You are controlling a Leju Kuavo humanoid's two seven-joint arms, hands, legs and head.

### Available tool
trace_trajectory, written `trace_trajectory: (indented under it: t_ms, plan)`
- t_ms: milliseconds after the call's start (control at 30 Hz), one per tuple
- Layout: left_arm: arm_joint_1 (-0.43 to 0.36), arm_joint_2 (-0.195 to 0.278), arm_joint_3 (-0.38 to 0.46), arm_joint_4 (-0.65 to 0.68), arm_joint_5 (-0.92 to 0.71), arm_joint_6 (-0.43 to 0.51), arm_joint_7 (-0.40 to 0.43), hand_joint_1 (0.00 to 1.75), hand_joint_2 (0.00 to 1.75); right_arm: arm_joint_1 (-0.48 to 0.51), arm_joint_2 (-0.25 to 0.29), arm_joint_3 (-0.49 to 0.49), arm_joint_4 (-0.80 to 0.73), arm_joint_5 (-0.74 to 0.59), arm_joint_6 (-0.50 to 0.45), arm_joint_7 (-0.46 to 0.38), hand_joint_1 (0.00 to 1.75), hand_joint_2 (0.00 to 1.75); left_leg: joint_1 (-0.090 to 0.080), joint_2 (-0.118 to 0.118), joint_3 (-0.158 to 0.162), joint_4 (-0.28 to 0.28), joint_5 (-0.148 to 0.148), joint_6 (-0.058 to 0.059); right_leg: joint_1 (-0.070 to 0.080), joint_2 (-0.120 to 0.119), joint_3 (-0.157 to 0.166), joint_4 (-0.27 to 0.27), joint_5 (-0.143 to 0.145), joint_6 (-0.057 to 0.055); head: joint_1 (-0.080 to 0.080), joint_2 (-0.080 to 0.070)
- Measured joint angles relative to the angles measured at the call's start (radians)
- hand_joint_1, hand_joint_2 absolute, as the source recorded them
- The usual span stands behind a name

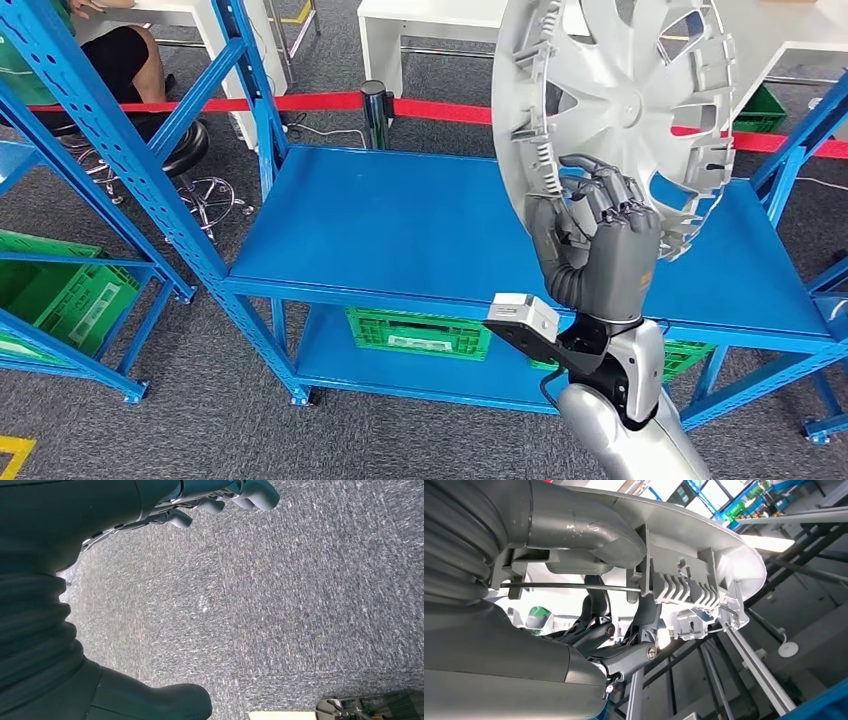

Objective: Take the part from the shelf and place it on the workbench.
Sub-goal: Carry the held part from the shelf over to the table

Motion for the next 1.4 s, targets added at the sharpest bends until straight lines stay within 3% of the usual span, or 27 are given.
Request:
trace_trajectory:
  t_ms: [100,133,233,267,300,333,400,433,467,567,600,633,733,767,800,833,867,933,1000,1067,1100,1167,1233,1267,1300,1333,1400]
  plan:
    - [-0.002,-0.001,0.0,-0.001,-0.002,-0.005,0.008,0.0,1.75,0.005,0.001,0.0,-0.002,0.024,0.004,0.004,1.75,1.75,0.003,0.003,0.004,-0.016,0.015,0.014,-0.001,0.001,-0.003,0.014,-0.016,0.009,0.001,0.0]
    - [-0.004,-0.002,0.0,-0.001,-0.002,-0.006,0.01,0.0,1.75,0.006,0.001,0.0,-0.002,0.03,0.007,0.006,1.75,1.75,0.006,0.005,0.004,-0.023,0.022,0.019,0.0,0.001,-0.015,0.046,-0.045,0.009,0.002,0.0]
    - [-0.008,-0.002,0.0,-0.001,-0.003,-0.008,0.014,0.0,1.75,0.007,0.001,0.0,-0.002,0.037,0.021,0.012,1.75,1.75,0.005,0.008,-0.01,-0.026,0.033,0.025,0.002,0.001,-0.077,0.225,-0.164,0.007,0.005,0.0]
    - [-0.009,-0.002,0.0,-0.001,-0.003,-0.008,0.015,0.0,1.75,0.006,0.001,0.0,-0.001,0.036,0.029,0.013,1.75,1.75,0.005,0.008,-0.018,-0.025,0.038,0.025,0.002,0.001,-0.086,0.263,-0.179,0.007,0.005,0.0]
    - [-0.009,-0.002,0.0,-0.001,-0.001,-0.008,0.016,0.0,1.75,0.005,0.001,0.0,-0.001,0.035,0.036,0.013,1.75,1.75,0.005,0.008,-0.027,-0.024,0.045,0.023,0.002,0.001,-0.076,0.263,-0.175,0.007,0.005,0.0]
    - [-0.009,-0.003,0.001,-0.001,0.0,-0.008,0.018,0.0,1.75,0.001,0.001,0.0,0.001,0.034,0.044,0.012,1.75,1.75,0.006,0.008,-0.038,-0.021,0.052,0.019,0.001,0.001,-0.046,0.222,-0.154,0.006,0.005,0.0]
    - [-0.01,-0.003,0.003,-0.001,0.004,-0.008,0.021,0.0,1.75,-0.013,0.004,0.0,0.006,0.032,0.055,0.01,1.75,1.75,0.008,0.006,-0.059,-0.014,0.069,0.008,0.002,-0.001,0.042,0.089,-0.11,0.004,0.005,0.0]
    - [-0.01,-0.004,0.005,-0.002,0.005,-0.008,0.022,0.0,1.75,-0.02,0.006,0.0,0.008,0.031,0.058,0.01,1.75,1.75,0.009,0.005,-0.065,-0.01,0.076,0.001,0.005,-0.001,0.07,0.042,-0.095,0.0,0.006,0.0]
    - [-0.01,-0.004,0.007,-0.002,0.006,-0.008,0.022,0.0,1.75,-0.027,0.008,0.0,0.011,0.031,0.06,0.009,1.75,1.75,0.009,0.004,-0.067,-0.008,0.083,-0.006,0.007,-0.001,0.081,0.021,-0.09,-0.006,0.007,0.0]
    - [-0.009,-0.004,0.012,-0.003,0.01,-0.008,0.023,0.0,1.75,-0.039,0.015,0.0,0.016,0.032,0.061,0.007,1.75,1.75,0.013,0.002,-0.067,-0.021,0.106,-0.029,0.013,-0.003,0.057,0.023,-0.067,-0.032,0.009,0.0]
    - [-0.008,-0.003,0.014,-0.002,0.011,-0.008,0.023,0.0,1.75,-0.043,0.018,0.0,0.017,0.032,0.061,0.007,1.75,1.75,0.015,0.002,-0.074,-0.017,0.092,-0.036,0.012,-0.004,0.046,0.021,-0.054,-0.042,0.008,0.0]
    - [-0.006,-0.003,0.015,-0.002,0.012,-0.008,0.023,0.0,1.75,-0.047,0.02,0.0,0.018,0.032,0.061,0.006,1.75,1.75,0.017,0.002,-0.086,0.006,0.055,-0.043,0.01,-0.005,0.033,0.02,-0.039,-0.05,0.007,0.0]
    - [-0.007,-0.004,0.017,-0.002,0.014,-0.008,0.023,0.0,1.75,-0.05,0.025,0.0,0.022,0.03,0.065,0.002,1.75,1.75,0.022,0.002,-0.131,0.192,-0.109,-0.062,0.008,-0.005,-0.011,0.019,0.001,-0.057,0.003,0.0]
    - [-0.007,-0.004,0.019,-0.002,0.017,-0.007,0.023,0.0,1.75,-0.051,0.027,0.0,0.025,0.027,0.069,-0.001,1.75,1.75,0.023,0.002,-0.134,0.253,-0.132,-0.066,0.007,-0.006,-0.027,0.02,0.014,-0.056,0.002,0.0]
    - [-0.007,-0.004,0.021,-0.002,0.021,-0.007,0.022,0.0,1.75,-0.052,0.028,0.0,0.03,0.023,0.072,-0.004,1.75,1.75,0.024,0.003,-0.122,0.287,-0.133,-0.068,0.007,-0.006,-0.043,0.02,0.027,-0.054,0.002,0.0]
    - [-0.007,-0.003,0.024,-0.002,0.023,-0.006,0.021,0.0,1.75,-0.054,0.031,0.0,0.035,0.017,0.075,-0.007,1.75,1.75,0.025,0.003,-0.092,0.285,-0.118,-0.068,0.007,-0.006,-0.058,0.021,0.039,-0.05,0.002,0.0]
    - [-0.007,-0.003,0.026,-0.002,0.025,-0.005,0.018,0.0,1.75,-0.058,0.033,0.0,0.04,0.011,0.076,-0.01,1.75,1.75,0.026,0.003,-0.043,0.246,-0.101,-0.067,0.006,-0.006,-0.072,0.021,0.05,-0.046,0.002,0.0]
    - [-0.01,-0.003,0.029,-0.003,0.027,-0.004,0.014,0.0,1.75,-0.068,0.039,0.001,0.048,0.001,0.076,-0.015,1.75,1.75,0.024,0.0,0.079,0.103,-0.11,-0.06,0.005,-0.007,-0.093,0.022,0.07,-0.036,0.002,0.0]
    - [-0.011,-0.003,0.03,-0.003,0.025,-0.004,0.012,0.0,1.75,-0.076,0.041,0.002,0.053,-0.005,0.074,-0.021,1.75,1.75,0.018,-0.005,0.143,0.01,-0.134,-0.046,0.006,-0.01,-0.098,0.019,0.087,-0.023,0.002,0.0]
    - [-0.01,-0.002,0.03,-0.004,0.023,-0.004,0.013,0.0,1.75,-0.08,0.042,0.003,0.057,-0.008,0.072,-0.024,1.75,1.75,0.014,-0.006,0.138,-0.004,-0.124,-0.026,0.003,-0.01,-0.098,0.013,0.101,-0.009,0.001,0.0]
    - [-0.01,-0.002,0.031,-0.004,0.021,-0.004,0.014,0.0,1.75,-0.081,0.042,0.003,0.059,-0.01,0.072,-0.025,1.75,1.75,0.014,-0.003,0.134,-0.008,-0.116,-0.016,0.002,-0.009,-0.103,0.018,0.094,-0.003,0.0,0.0]
    - [-0.01,-0.001,0.031,-0.004,0.017,-0.004,0.016,0.0,1.75,-0.083,0.042,0.004,0.062,-0.016,0.072,-0.027,1.75,1.75,0.016,0.002,0.116,-0.015,-0.092,0.004,0.001,-0.006,-0.127,0.078,0.023,0.002,0.003,0.0]
    - [-0.012,0.001,0.031,-0.004,0.014,-0.004,0.018,0.0,1.75,-0.085,0.043,0.005,0.066,-0.02,0.073,-0.027,1.75,1.75,0.012,0.004,0.086,-0.014,-0.067,0.013,0.003,-0.005,-0.164,0.203,-0.077,0.001,0.005,0.0]
    - [-0.012,0.001,0.031,-0.005,0.012,-0.005,0.019,0.0,1.75,-0.085,0.043,0.005,0.069,-0.022,0.074,-0.027,1.75,1.75,0.009,0.004,0.069,-0.013,-0.054,0.015,0.005,-0.005,-0.174,0.261,-0.102,0.001,0.006,0.0]
    - [-0.012,0.001,0.031,-0.005,0.012,-0.005,0.021,0.0,1.75,-0.085,0.043,0.006,0.072,-0.023,0.075,-0.027,1.75,1.75,0.006,0.004,0.052,-0.011,-0.042,0.016,0.008,-0.005,-0.172,0.296,-0.103,-0.002,0.006,0.0]
    - [-0.012,0.001,0.031,-0.005,0.011,-0.006,0.023,0.0,1.75,-0.085,0.043,0.006,0.074,-0.024,0.076,-0.027,1.75,1.75,0.004,0.004,0.036,-0.009,-0.031,0.016,0.012,-0.005,-0.152,0.297,-0.083,-0.006,0.006,0.0]
    - [-0.013,0.001,0.031,-0.005,0.009,-0.006,0.023,0.0,1.75,-0.086,0.046,0.007,0.076,-0.024,0.077,-0.026,1.75,1.75,0.001,0.003,0.006,-0.003,-0.008,0.014,0.023,-0.005,-0.058,0.2,-0.039,-0.023,0.006,0.0]
